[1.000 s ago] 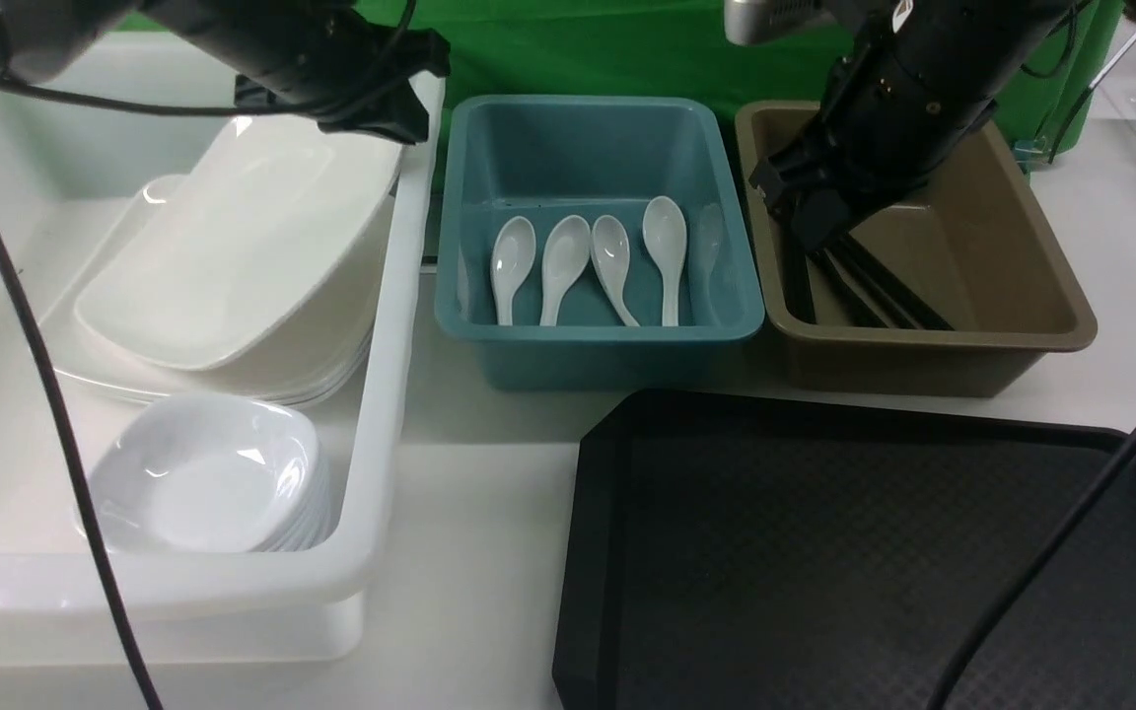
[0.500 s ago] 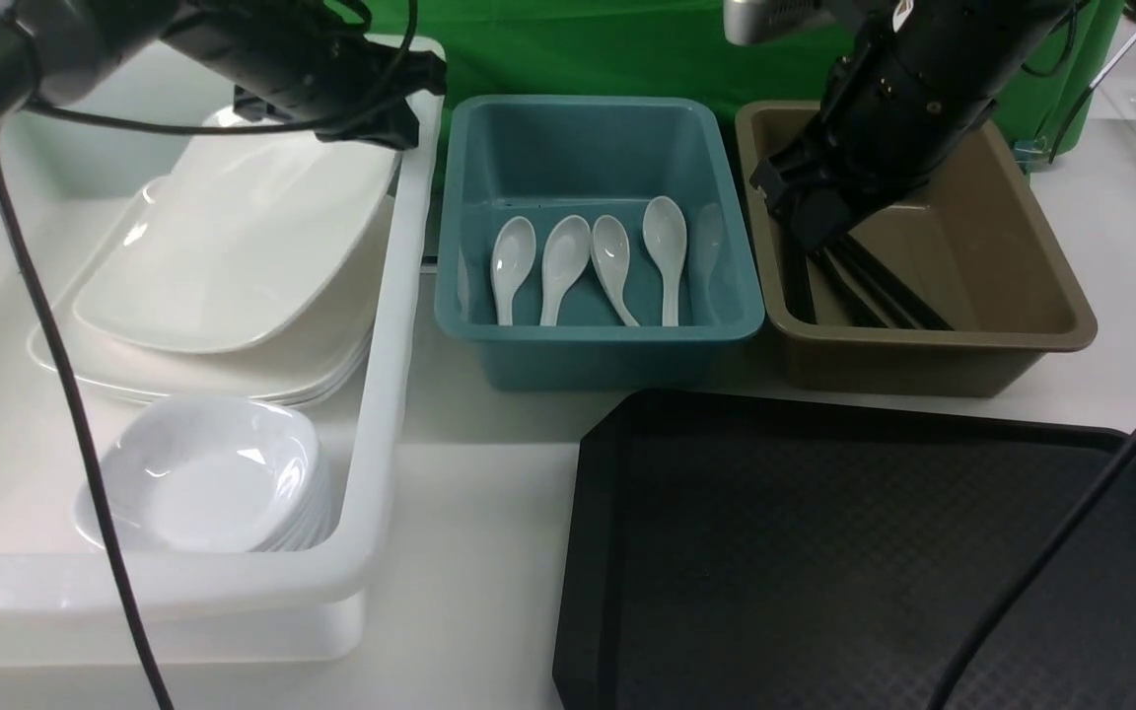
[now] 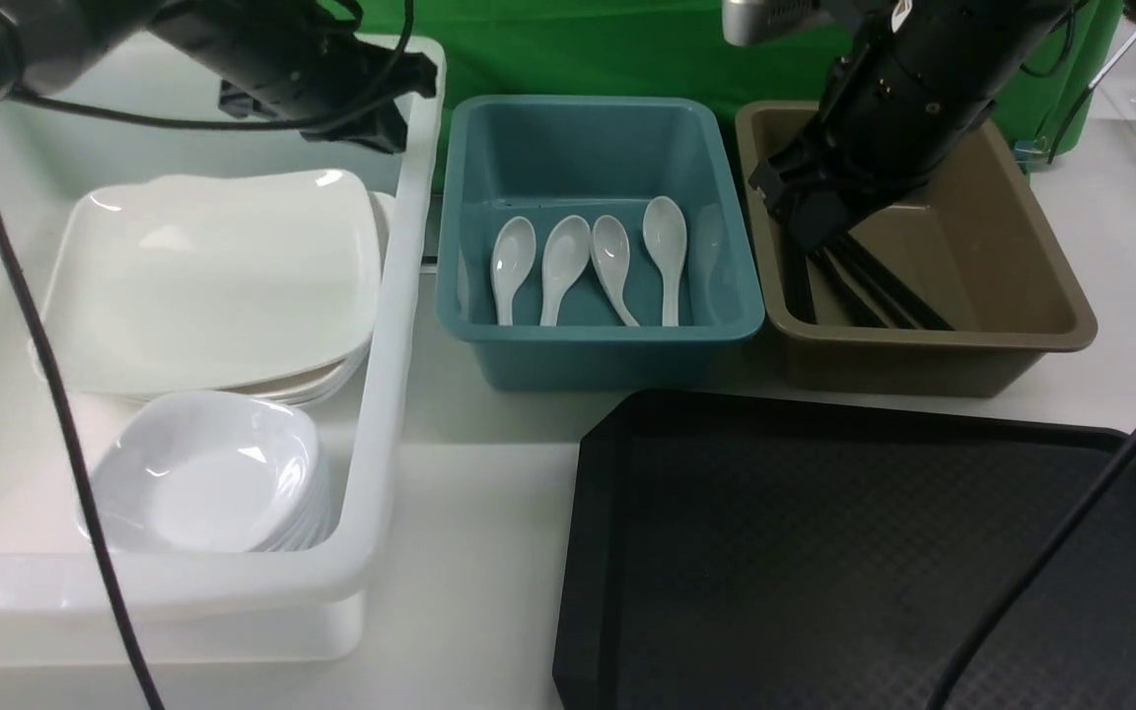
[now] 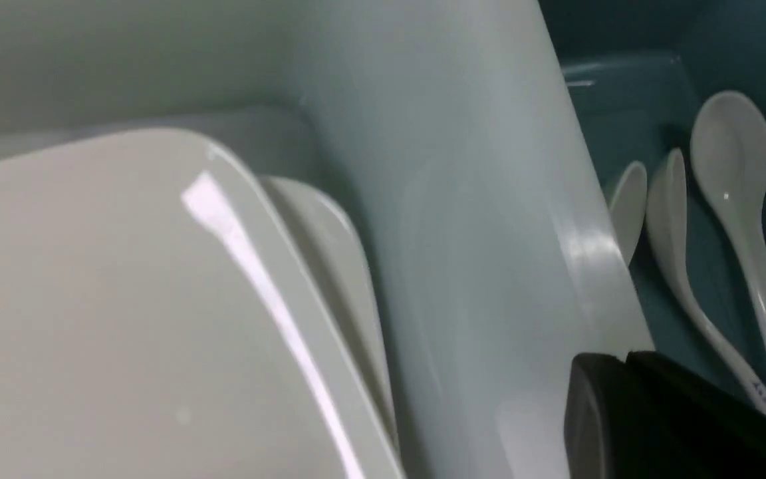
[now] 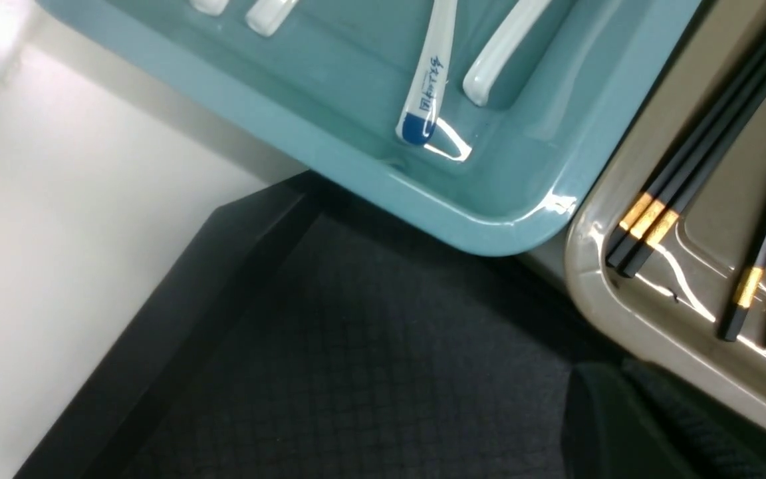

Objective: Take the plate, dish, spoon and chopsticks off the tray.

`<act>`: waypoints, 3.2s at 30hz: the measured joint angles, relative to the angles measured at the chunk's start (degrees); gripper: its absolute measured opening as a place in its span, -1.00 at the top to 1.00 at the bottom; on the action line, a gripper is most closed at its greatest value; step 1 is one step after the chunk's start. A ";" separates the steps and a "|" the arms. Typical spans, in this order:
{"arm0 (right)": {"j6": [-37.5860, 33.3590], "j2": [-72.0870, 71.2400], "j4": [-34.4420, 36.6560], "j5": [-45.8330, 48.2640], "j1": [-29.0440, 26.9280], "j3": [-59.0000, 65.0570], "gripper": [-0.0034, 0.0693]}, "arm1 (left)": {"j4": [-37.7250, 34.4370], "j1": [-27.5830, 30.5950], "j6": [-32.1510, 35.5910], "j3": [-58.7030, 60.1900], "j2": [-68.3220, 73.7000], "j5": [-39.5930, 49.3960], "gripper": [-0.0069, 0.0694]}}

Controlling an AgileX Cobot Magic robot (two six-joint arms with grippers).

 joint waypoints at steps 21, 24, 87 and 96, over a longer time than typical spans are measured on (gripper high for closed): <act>-1.09 -8.47 -0.37 0.05 0.00 0.13 0.72 | 8.37 9.94 -5.15 21.54 -15.29 6.97 0.79; -1.09 -8.93 -0.37 0.05 0.00 0.13 0.72 | 7.23 14.64 -7.53 30.25 -19.53 4.17 0.79; -1.40 -8.93 -0.26 0.05 0.00 0.20 0.62 | -3.42 25.35 -0.04 41.71 -13.12 -20.78 0.79; -1.40 -8.97 -0.26 0.05 0.00 0.20 0.61 | -0.37 25.35 0.80 36.51 -14.80 -7.89 0.79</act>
